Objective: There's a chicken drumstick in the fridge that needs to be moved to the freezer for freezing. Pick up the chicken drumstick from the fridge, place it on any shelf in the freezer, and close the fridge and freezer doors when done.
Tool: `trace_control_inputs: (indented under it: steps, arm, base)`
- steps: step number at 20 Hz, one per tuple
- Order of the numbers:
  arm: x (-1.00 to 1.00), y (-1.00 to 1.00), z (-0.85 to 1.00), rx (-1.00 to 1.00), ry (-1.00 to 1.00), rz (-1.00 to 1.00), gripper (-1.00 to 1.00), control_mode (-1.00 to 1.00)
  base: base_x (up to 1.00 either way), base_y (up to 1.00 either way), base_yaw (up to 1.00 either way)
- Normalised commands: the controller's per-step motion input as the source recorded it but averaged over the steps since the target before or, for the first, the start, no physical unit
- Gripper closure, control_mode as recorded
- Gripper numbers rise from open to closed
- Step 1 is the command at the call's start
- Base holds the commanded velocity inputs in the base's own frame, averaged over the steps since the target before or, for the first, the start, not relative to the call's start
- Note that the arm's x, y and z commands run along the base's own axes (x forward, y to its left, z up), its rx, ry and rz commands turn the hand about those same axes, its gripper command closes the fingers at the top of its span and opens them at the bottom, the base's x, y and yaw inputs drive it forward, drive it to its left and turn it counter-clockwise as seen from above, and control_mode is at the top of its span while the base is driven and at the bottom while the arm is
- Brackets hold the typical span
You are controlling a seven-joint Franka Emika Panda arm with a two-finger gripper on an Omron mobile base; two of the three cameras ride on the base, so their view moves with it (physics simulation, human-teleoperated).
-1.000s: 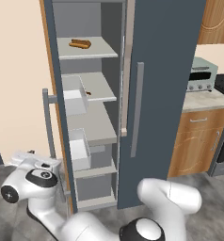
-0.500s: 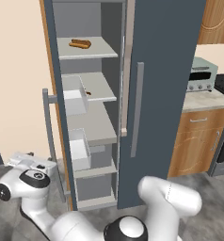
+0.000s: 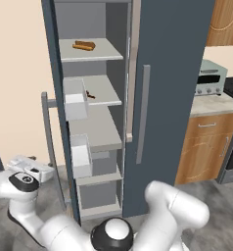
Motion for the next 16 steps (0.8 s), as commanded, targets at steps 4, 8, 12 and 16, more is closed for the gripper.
trace_control_inputs:
  steps: [4,8,12,16]
  arm:
    - [0.5,-0.02,-0.29,-0.03,0.04,-0.11,-1.0,-1.0]
    - [0.37,-0.32,-0.26,0.0,0.01,-0.08,-1.0,-1.0]
    - [0.27,-0.77,-0.21,0.0,0.0,-0.03,-1.0,-1.0]
    - [0.01,-1.0,-0.22,0.05,-0.03,0.0,-1.0,-1.0]
  base:
    - [0.0,0.0,0.0]
    - [0.0,0.0,0.0]
    - [0.0,0.0,0.0]
    - [0.0,0.0,0.0]
